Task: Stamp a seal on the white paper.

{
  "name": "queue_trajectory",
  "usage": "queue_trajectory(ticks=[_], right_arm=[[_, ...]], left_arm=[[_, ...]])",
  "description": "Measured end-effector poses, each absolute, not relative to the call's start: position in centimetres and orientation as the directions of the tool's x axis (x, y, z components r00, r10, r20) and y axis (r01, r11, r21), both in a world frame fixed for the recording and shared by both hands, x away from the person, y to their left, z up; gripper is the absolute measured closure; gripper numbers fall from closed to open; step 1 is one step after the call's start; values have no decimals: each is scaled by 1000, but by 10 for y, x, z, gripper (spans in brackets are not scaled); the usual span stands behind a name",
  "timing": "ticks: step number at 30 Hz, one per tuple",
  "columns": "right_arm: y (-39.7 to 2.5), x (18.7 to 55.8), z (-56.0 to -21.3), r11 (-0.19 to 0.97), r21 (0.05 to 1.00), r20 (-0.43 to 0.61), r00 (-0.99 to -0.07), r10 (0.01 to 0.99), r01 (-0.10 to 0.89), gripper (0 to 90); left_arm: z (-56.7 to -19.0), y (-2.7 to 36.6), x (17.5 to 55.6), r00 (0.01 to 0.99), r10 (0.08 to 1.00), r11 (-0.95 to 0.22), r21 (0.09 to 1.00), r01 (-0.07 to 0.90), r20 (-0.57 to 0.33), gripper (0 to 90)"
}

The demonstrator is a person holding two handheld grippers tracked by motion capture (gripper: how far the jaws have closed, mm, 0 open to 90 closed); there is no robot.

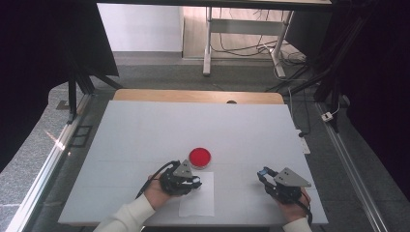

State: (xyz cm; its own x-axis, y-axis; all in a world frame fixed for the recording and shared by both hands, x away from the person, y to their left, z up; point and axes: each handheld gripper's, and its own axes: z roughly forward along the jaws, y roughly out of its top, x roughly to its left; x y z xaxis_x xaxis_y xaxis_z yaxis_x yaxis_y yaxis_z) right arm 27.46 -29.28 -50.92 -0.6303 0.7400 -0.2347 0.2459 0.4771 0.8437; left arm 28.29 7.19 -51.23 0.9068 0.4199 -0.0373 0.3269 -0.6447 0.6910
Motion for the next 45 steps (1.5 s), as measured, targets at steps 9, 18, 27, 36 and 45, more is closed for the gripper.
queue_trajectory(ticks=[9,18,27,36,45], right_arm=[[-293,275,-509,475,845,-231,-634,738,246,645],[-293,274,-509,474,846,-231,-633,739,245,645],[-293,274,-508,472,847,-230,-632,740,245,645],[-293,273,-508,473,847,-232,-632,740,243,645],[-293,274,-508,476,846,-234,-634,738,242,645]], left_arm=[[-513,71,284,906,421,-642,690,333,-45,755],[-514,68,284,909,416,-670,666,328,-30,758],[-514,65,284,910,414,-692,643,329,-20,757],[-516,61,283,909,416,-718,612,332,-6,755],[-516,61,284,908,418,-714,613,338,-13,755]])
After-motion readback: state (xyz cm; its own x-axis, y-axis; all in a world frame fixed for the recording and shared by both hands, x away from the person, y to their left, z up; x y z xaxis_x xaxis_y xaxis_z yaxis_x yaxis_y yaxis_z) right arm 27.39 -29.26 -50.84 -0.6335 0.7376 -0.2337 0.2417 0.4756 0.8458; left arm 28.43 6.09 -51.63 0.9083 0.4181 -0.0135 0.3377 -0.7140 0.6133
